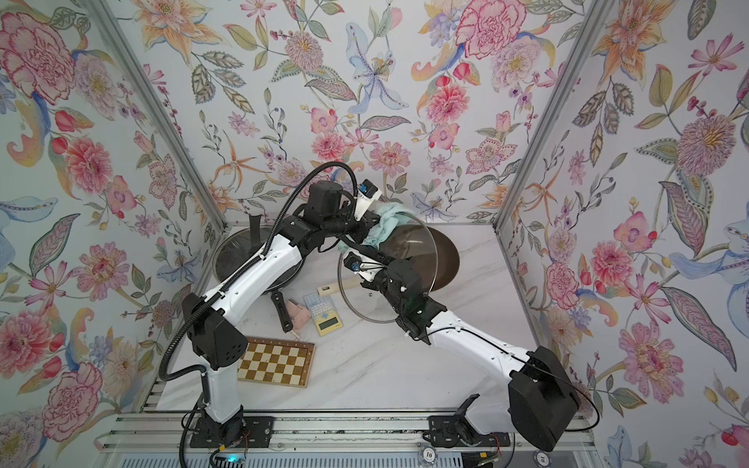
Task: Wipe the pot lid with a cloth
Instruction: Wipe the pot lid.
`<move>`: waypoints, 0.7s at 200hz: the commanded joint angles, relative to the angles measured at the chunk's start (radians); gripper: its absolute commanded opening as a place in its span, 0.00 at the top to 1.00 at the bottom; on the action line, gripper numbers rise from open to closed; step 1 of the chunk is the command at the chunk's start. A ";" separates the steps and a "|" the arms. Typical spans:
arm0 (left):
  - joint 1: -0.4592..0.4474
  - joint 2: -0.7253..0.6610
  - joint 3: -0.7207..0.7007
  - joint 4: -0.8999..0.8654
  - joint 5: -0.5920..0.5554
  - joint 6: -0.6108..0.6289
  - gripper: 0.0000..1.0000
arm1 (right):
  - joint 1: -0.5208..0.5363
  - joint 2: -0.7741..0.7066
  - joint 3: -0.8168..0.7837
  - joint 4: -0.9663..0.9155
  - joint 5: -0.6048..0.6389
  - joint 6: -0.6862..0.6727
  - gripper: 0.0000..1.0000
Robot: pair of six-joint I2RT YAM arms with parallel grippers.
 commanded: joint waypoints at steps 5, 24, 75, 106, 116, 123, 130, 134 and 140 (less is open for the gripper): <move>0.033 0.029 0.018 -0.027 -0.138 -0.035 1.00 | 0.003 -0.103 0.040 0.234 0.068 -0.042 1.00; 0.029 0.091 0.106 -0.069 -0.170 -0.051 1.00 | 0.014 -0.104 0.036 0.223 0.080 -0.061 1.00; -0.071 0.144 0.240 -0.110 0.021 0.064 1.00 | -0.010 -0.060 0.055 0.186 0.035 -0.010 1.00; -0.132 0.139 0.256 -0.139 0.205 0.086 1.00 | -0.041 0.015 0.087 0.229 -0.016 0.025 1.00; -0.148 0.138 0.257 -0.157 0.251 0.092 1.00 | -0.053 0.036 0.101 0.238 -0.036 0.040 1.00; -0.157 0.135 0.250 -0.165 0.280 0.090 1.00 | -0.061 0.053 0.109 0.244 -0.046 0.046 1.00; -0.162 0.131 0.240 -0.167 0.297 0.083 1.00 | -0.069 0.065 0.116 0.250 -0.055 0.050 1.00; -0.162 0.130 0.233 -0.167 0.298 0.082 1.00 | -0.071 0.071 0.120 0.253 -0.059 0.051 1.00; -0.163 0.126 0.226 -0.171 0.296 0.081 1.00 | -0.076 0.082 0.124 0.258 -0.064 0.053 1.00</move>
